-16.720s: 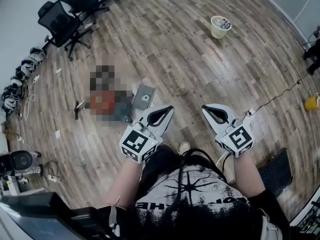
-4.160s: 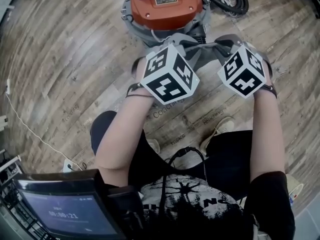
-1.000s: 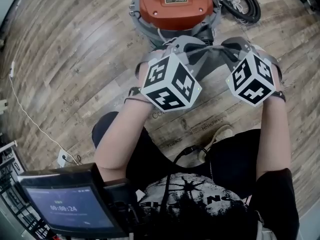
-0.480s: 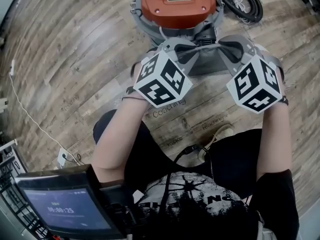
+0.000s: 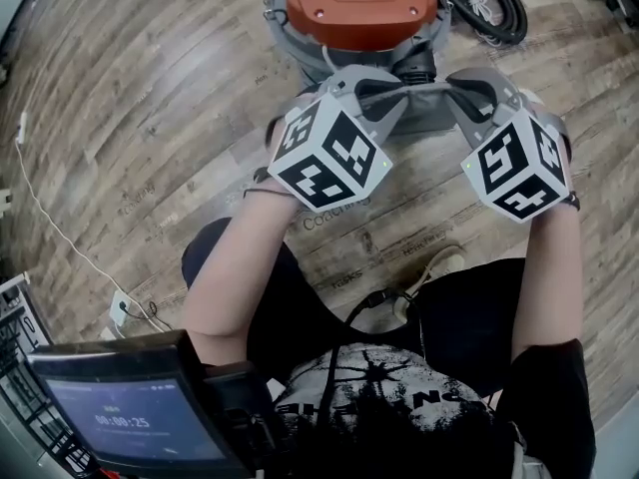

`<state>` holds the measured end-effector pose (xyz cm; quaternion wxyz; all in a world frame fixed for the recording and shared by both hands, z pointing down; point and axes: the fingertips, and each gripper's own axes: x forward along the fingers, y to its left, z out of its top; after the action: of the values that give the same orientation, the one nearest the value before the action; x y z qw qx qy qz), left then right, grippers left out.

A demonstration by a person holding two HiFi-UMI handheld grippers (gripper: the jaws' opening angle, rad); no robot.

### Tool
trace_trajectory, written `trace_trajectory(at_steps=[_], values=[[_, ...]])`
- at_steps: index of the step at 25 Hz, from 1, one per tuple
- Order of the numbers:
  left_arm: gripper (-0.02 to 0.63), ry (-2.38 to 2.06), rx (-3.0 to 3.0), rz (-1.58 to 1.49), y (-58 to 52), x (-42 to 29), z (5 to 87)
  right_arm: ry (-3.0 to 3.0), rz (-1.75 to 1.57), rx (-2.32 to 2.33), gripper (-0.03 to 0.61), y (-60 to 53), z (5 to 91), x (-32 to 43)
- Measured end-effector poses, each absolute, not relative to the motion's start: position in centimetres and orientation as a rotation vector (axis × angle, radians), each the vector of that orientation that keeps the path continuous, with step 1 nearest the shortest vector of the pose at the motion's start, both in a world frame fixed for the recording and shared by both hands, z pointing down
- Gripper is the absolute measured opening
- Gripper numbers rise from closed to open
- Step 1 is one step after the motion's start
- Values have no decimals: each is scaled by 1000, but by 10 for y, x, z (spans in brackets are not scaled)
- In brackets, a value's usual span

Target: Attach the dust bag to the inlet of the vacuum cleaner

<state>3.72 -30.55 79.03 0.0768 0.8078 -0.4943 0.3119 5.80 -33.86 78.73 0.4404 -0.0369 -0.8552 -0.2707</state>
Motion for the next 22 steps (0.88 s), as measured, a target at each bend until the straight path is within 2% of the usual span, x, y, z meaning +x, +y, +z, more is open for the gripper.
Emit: trace_trajectory(at_steps=[2,6,9,14,15,17,20,22], values=[[62,-1501,2424,967,-305,36,791,-2147,-651,-93,61,-336,786,58],[173,-1530,2455,966,-302,34,788,-2278,-525,-127,206,-326,772,55],[207,-1557,2471,870,-302,30,777,-2346,-498,-122,235,-325,761,52],[209,-1639,2495,713,-306,24,753,-2414,-495,-103,239,-326,747,50],[208,-1674,2493,736,-306,20,752,-2436,-491,-92,236,-328,743,48],[155,-1746,2484,780,-300,10,750,-2488,-487,-63,199,-329,732,41],[28,-1837,2470,718,-289,-7,741,-2598,-474,-40,81,-323,715,34],[3,-1863,2463,664,-281,-18,732,-2655,-447,-25,6,-320,708,30]])
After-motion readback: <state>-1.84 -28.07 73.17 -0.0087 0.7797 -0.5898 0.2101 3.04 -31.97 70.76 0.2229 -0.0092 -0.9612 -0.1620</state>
